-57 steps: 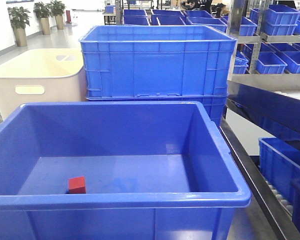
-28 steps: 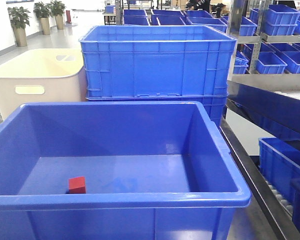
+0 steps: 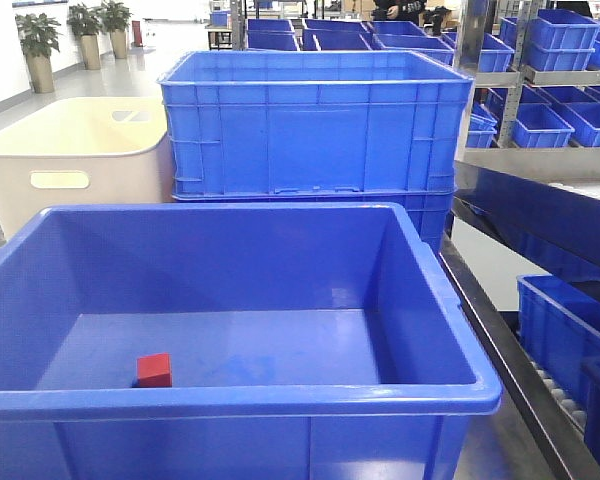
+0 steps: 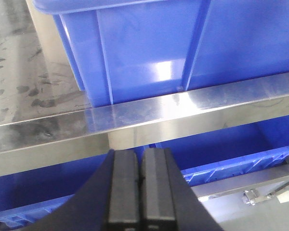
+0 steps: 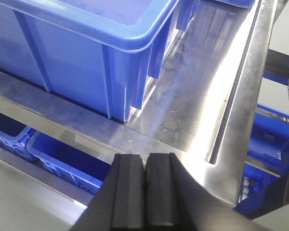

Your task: Pick red and yellow blocks into blue bin

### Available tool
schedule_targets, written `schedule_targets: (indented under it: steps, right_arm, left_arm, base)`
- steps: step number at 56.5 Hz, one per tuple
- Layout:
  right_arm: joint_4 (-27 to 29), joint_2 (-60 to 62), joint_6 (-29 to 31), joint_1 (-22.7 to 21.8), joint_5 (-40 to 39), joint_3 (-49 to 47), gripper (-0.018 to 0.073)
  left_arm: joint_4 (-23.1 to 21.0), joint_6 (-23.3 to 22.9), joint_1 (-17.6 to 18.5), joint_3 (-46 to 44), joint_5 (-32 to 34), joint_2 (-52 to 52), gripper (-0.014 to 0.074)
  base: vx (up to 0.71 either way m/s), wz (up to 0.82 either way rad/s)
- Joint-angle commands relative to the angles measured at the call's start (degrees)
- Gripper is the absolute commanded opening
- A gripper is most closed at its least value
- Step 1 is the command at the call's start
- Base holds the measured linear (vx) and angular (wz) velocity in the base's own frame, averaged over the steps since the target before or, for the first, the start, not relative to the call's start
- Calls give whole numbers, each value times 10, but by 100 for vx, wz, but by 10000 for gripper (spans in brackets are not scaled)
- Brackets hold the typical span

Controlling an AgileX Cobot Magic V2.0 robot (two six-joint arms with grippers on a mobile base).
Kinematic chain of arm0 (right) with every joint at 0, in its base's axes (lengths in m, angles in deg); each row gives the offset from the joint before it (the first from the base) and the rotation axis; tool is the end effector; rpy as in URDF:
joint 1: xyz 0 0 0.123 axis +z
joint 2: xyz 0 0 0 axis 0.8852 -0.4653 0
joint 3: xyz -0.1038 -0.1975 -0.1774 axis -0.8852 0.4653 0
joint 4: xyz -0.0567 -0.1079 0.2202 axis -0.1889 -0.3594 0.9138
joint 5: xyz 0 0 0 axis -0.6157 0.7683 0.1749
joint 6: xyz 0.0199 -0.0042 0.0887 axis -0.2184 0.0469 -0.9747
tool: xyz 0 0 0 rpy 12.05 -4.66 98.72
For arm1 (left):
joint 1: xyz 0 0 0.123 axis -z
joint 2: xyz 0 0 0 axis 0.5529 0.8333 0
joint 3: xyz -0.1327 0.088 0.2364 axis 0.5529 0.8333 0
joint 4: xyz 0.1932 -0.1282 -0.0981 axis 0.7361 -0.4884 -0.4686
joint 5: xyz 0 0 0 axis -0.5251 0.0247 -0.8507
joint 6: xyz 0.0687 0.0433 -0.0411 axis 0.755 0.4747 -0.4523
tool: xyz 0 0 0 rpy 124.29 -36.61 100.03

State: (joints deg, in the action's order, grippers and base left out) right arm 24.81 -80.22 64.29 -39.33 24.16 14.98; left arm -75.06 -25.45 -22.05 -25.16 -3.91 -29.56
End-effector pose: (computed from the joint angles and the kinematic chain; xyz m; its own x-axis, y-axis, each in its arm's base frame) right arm 0.0849 0.0350 0.3615 -0.4983 -0.3039 -0.8120 -0.4265 0.9013 -0.0756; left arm 0.0327 -0.0077 0.3308 -0.5629 0.0913 -0.8215 0.1955 0.9804 -0.0250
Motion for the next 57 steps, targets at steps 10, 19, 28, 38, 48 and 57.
schedule_targets:
  steps: [10,19,28,38,48,57]
  right_arm:
    - [-1,-2,2,-1,-38,-14,-10]
    - [-1,-2,2,-1,-38,-14,-10]
    - [-1,-2,2,-1,-38,-14,-10]
    - [-1,-2,2,-1,-39,-14,-10]
    - [-2,-2,2,-1,-38,-14,-10]
    - [-2,-2,2,-1,-38,-14,-10]
  left_arm:
    - [13,-7,-46,62,175,-72,-6]
    - [-13,-8,-96,235,402,-157,-6]
    - [-32,-9,-106,354,552,-194,-6]
    - [-25,-5,-106,409,639,-204,-6]
    - [-26,-1,-105,410,654,-204,-6]
    - [-26,-1,-105,410,653,-203,-6]
  base:
    - [0,0]
    - [0,0]
    - [0,0]
    - [0,0]
    - [0,0]
    - [0,0]
